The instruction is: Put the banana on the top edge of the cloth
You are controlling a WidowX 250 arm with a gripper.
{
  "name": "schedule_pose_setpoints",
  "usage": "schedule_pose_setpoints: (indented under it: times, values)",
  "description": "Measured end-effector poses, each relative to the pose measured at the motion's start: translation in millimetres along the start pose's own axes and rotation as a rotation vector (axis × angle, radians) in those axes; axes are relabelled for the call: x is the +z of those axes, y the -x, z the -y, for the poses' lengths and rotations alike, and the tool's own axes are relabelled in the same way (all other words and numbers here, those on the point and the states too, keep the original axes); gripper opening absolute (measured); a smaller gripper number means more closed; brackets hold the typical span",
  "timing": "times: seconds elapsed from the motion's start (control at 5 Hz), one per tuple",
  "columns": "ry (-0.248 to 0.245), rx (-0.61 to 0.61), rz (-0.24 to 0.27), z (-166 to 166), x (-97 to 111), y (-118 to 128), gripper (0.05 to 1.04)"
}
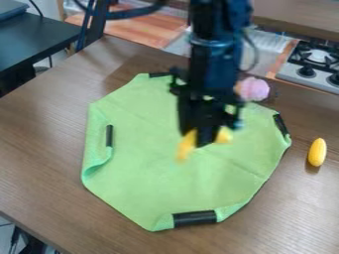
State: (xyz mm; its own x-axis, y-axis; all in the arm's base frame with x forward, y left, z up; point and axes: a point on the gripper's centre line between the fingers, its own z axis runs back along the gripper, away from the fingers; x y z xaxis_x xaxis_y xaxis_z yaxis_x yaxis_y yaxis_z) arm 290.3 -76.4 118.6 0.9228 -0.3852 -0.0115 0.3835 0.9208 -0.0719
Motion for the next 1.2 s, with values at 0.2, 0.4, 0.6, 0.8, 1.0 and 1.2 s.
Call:
schedule_pose_setpoints:
  times: [0.2, 0.4, 0.6, 0.8, 1.0, 1.2]
  values:
    - [0.092, -0.126, 0.008, -5, -17, 17, 0.317]
    - [0.126, -0.182, 0.006, -10, -32, 29, 0.317]
    - [0.111, -0.204, -0.006, -12, -52, 31, 0.317]
    - [0.069, -0.255, 0.018, -6, -64, 25, 0.317]
    - [0.025, -0.276, 0.051, -9, -68, 21, 0.375]
    - [0.003, -0.309, 0.066, -12, -67, 18, 0.688]
